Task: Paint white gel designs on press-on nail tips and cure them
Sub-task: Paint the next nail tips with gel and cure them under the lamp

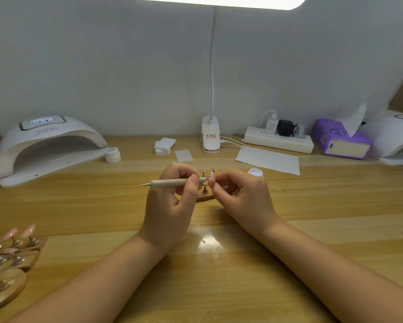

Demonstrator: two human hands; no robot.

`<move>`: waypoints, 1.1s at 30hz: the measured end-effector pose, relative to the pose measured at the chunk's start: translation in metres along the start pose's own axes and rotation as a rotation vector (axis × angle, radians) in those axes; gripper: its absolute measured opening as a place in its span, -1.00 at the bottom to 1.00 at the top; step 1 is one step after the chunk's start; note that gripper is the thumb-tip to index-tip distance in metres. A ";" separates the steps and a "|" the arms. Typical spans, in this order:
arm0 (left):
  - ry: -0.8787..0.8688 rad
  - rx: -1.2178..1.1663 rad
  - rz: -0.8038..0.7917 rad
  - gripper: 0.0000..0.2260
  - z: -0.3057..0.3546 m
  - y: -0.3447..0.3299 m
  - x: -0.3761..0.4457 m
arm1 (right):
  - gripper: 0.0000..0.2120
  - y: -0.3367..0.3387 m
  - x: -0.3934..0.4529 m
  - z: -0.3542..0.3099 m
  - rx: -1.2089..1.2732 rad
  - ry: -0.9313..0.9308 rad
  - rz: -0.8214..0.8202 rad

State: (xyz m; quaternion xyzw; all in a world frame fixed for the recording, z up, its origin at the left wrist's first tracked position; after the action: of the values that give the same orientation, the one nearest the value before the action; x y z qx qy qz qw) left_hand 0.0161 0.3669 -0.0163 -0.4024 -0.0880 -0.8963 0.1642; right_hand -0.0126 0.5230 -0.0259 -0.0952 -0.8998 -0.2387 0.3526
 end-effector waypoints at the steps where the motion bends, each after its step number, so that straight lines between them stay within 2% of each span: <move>1: -0.002 0.000 0.004 -0.88 0.000 0.000 0.000 | -0.93 0.000 0.000 0.000 -0.001 0.000 -0.001; 5: -0.039 -0.003 0.033 -0.94 0.001 0.001 0.001 | -0.94 0.000 0.000 0.001 -0.002 0.009 0.009; 8: -0.072 0.008 0.058 -0.91 0.000 0.002 0.002 | -0.94 0.000 0.000 0.002 -0.007 0.010 0.024; 22: -0.005 0.018 0.078 -0.89 -0.009 0.003 0.003 | -0.90 0.004 0.001 -0.005 -0.009 0.065 0.081; 33: 0.046 -0.011 0.079 -0.88 -0.013 0.003 0.003 | -0.91 0.004 0.001 -0.001 0.022 0.023 0.073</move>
State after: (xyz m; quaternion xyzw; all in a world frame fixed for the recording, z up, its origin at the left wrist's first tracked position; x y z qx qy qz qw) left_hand 0.0063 0.3596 -0.0226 -0.3856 -0.0634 -0.8986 0.1996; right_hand -0.0116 0.5257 -0.0229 -0.1214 -0.8941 -0.2170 0.3725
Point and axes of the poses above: each hand's wrist, its own x-axis towards the middle knuckle, its own y-axis out of the back of the hand, z = x × y, the point moved 3 cm from there along x, towards the middle knuckle, and after that the axes turned 10 degrees about z, right-handed, at the moved point
